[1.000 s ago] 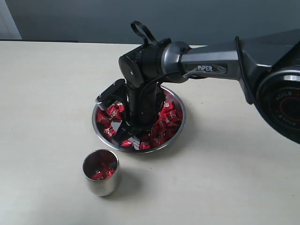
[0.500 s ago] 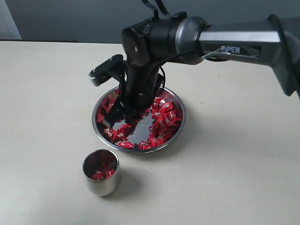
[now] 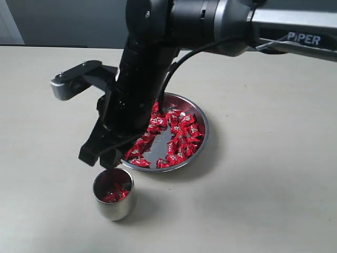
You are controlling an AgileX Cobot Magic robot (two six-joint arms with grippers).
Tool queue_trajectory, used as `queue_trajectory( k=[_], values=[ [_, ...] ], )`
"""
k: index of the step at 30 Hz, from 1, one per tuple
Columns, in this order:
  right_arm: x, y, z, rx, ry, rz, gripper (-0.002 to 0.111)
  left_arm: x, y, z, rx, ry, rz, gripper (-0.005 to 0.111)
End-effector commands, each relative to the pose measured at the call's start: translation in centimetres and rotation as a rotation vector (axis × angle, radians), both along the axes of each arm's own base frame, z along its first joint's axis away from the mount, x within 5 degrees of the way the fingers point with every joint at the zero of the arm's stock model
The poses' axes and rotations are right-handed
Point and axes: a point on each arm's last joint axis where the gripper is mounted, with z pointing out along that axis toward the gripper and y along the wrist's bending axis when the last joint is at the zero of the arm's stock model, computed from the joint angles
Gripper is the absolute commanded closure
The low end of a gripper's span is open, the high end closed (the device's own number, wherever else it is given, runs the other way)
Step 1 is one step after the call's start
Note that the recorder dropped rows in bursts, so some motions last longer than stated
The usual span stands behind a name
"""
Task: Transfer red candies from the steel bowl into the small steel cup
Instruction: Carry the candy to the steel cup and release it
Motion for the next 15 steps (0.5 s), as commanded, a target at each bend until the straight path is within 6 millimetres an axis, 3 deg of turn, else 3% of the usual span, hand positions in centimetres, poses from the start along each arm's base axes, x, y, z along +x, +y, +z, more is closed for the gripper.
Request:
queue_trajectory(
  k=[1,4,5,7,12,15],
  values=[
    [-1.2,0.7,-0.3,-0.019,-0.004,0.065,0.108,0.0,0.0,0.0,-0.001,-0.008,0.005,0.106],
    [-1.4,1.0,-0.7,-0.025,-0.002,0.082,0.096,0.0,0.0,0.0,-0.001,-0.008,0.005,0.106],
    [-1.4,1.1,-1.0,-0.032,-0.003,0.083,0.085,0.0,0.0,0.0,-0.001,-0.008,0.005,0.106],
    [-1.3,1.1,-1.0,-0.035,-0.003,0.084,0.072,0.0,0.0,0.0,-0.001,-0.008,0.005,0.106],
    [-1.4,1.0,-1.1,-0.037,-0.001,0.085,0.069,0.0,0.0,0.0,-0.001,-0.008,0.005,0.106],
    [-0.5,0.8,-1.4,-0.071,-0.091,0.079,0.069,0.0,0.0,0.0,-0.001,-0.008,0.005,0.106]
  ],
)
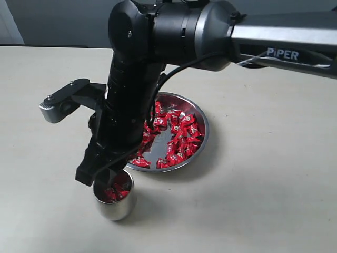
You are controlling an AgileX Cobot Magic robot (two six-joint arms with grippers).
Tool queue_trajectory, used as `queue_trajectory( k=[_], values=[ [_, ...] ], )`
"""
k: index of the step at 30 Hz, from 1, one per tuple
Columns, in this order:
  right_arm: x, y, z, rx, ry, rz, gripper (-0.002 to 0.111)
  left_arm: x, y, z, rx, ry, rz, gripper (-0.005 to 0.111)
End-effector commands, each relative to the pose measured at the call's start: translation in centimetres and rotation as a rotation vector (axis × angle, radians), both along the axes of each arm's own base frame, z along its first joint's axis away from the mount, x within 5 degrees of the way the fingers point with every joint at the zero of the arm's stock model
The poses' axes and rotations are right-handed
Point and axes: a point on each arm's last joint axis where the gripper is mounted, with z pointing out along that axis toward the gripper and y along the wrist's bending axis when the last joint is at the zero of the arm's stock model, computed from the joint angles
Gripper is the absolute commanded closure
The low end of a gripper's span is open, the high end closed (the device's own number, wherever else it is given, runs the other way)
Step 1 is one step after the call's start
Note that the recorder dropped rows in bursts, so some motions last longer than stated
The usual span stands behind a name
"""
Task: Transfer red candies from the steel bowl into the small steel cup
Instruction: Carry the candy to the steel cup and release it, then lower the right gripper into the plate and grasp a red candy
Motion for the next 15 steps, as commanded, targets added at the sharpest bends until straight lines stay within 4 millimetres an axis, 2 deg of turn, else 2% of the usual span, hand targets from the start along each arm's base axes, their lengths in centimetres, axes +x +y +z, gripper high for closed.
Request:
queue_trajectory(
  k=[1,5,7,9,12,15],
  values=[
    [1.3,-0.2,-0.3,-0.030,-0.143,-0.038,0.069,0.0,0.0,0.0,-0.001,-0.008,0.005,0.106],
    [4.0,-0.1,-0.9,-0.054,-0.374,-0.212,0.069,0.0,0.0,0.0,-0.001,-0.008,0.005,0.106],
    [4.9,0.0,-1.9,-0.066,-0.442,-0.231,0.069,0.0,0.0,0.0,-0.001,-0.008,0.005,0.106],
    [5.4,0.1,-3.5,-0.096,-0.445,-0.220,0.069,0.0,0.0,0.0,-0.001,-0.008,0.005,0.106],
    [7.7,-1.4,-5.7,-0.137,-0.411,-0.301,0.069,0.0,0.0,0.0,-0.001,-0.008,0.005,0.106],
    [9.6,-2.7,-6.5,-0.121,-0.388,-0.379,0.069,0.0,0.0,0.0,-0.001,-0.008,0.005,0.106]
  ],
)
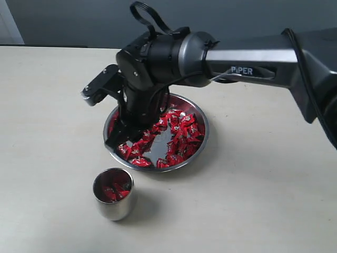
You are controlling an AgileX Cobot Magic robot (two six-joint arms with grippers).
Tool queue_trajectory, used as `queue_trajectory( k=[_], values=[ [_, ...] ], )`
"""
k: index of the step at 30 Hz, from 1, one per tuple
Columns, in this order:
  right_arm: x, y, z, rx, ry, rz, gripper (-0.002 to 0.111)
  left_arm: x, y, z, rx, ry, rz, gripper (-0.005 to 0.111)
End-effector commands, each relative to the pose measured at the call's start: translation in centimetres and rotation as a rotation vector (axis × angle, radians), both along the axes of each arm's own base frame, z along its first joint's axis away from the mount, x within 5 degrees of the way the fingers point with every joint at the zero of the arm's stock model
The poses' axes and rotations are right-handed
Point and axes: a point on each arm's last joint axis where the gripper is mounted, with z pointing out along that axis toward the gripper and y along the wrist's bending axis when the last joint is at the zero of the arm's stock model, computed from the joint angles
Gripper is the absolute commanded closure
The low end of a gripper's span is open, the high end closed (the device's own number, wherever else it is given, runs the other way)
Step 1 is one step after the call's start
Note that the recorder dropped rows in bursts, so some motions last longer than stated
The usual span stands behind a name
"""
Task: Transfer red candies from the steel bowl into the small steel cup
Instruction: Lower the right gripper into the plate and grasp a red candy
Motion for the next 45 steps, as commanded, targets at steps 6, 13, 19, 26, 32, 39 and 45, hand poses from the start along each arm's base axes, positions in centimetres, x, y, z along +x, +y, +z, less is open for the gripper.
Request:
queue_trajectory(
  k=[6,13,19,26,32,39,45],
  values=[
    [5.8,-4.2,-0.9,0.201,0.028,-0.269,0.069,0.0,0.0,0.0,-0.001,-0.008,0.005,0.106],
    [7.7,-5.9,-0.9,0.294,0.041,-0.363,0.069,0.0,0.0,0.0,-0.001,-0.008,0.005,0.106],
    [7.8,-5.8,-3.1,0.269,0.083,-0.363,0.069,0.0,0.0,0.0,-0.001,-0.008,0.005,0.106],
    [7.8,-5.7,-5.3,0.246,0.121,-0.374,0.069,0.0,0.0,0.0,-0.001,-0.008,0.005,0.106],
    [7.7,-5.8,-5.9,0.218,0.133,-0.364,0.075,0.0,0.0,0.0,-0.001,-0.008,0.005,0.106],
    [7.5,-5.9,-4.2,0.229,0.129,-0.360,0.108,0.0,0.0,0.0,-0.001,-0.008,0.005,0.106],
    [6.5,-5.8,1.0,0.281,0.091,-0.333,0.108,0.0,0.0,0.0,-0.001,-0.008,0.005,0.106]
  ],
)
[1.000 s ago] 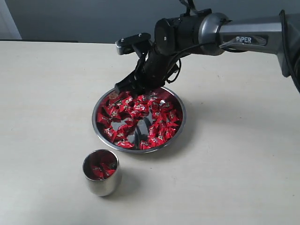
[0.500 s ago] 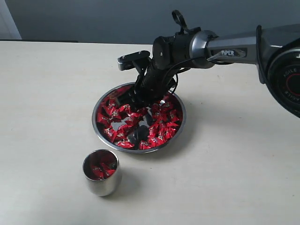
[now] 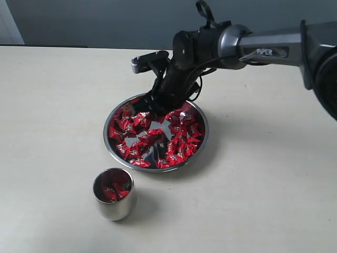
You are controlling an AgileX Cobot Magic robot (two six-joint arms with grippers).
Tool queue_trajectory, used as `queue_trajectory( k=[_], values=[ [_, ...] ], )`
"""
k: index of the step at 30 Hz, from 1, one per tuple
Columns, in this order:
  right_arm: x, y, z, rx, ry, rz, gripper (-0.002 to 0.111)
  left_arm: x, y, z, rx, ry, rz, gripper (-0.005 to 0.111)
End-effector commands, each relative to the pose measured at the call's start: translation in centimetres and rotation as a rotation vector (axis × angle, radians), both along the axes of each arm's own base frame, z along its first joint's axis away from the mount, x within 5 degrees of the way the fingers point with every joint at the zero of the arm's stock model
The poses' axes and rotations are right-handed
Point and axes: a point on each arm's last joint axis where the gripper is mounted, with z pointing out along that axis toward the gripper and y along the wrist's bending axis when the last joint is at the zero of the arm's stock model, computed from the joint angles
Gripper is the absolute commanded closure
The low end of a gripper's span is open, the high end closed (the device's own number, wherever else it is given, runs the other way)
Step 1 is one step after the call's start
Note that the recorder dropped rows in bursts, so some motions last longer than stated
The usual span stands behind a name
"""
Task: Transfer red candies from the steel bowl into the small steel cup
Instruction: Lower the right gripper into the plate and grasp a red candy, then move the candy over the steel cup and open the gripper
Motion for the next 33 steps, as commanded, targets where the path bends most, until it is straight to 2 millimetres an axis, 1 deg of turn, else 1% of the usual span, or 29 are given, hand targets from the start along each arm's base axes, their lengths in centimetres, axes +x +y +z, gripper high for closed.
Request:
queue_trajectory(
  k=[1,3,7,10,13,16,18,22,29,31,33],
  values=[
    [-1.1,-0.1,4.8,0.035,-0.039,0.025,0.108,0.0,0.0,0.0,-0.001,-0.008,0.005,0.106],
    [-2.2,0.2,6.6,0.045,-0.036,0.067,0.108,0.0,0.0,0.0,-0.001,-0.008,0.005,0.106],
    [-5.3,1.9,8.8,0.050,0.004,0.209,0.108,0.0,0.0,0.0,-0.001,-0.008,0.005,0.106],
    [-7.8,3.4,9.4,0.040,0.039,0.326,0.108,0.0,0.0,0.0,-0.001,-0.008,0.005,0.106],
    [-9.9,4.8,9.4,0.024,0.065,0.394,0.108,0.0,0.0,0.0,-0.001,-0.008,0.005,0.106],
    [-11.5,6.0,9.4,0.011,0.078,0.451,0.108,0.0,0.0,0.0,-0.001,-0.008,0.005,0.106],
    [-12.4,6.4,9.3,-0.003,0.098,0.481,0.108,0.0,0.0,0.0,-0.001,-0.008,0.005,0.106],
    [-13.5,6.7,9.2,-0.031,0.138,0.525,0.108,0.0,0.0,0.0,-0.001,-0.008,0.005,0.106],
    [-14.0,6.3,9.1,-0.060,0.190,0.553,0.108,0.0,0.0,0.0,-0.001,-0.008,0.005,0.106],
    [-14.2,6.5,9.1,-0.043,0.201,0.571,0.108,0.0,0.0,0.0,-0.001,-0.008,0.005,0.106],
    [-14.3,6.7,8.7,-0.035,0.221,0.597,0.108,0.0,0.0,0.0,-0.001,-0.008,0.005,0.106]
  ],
)
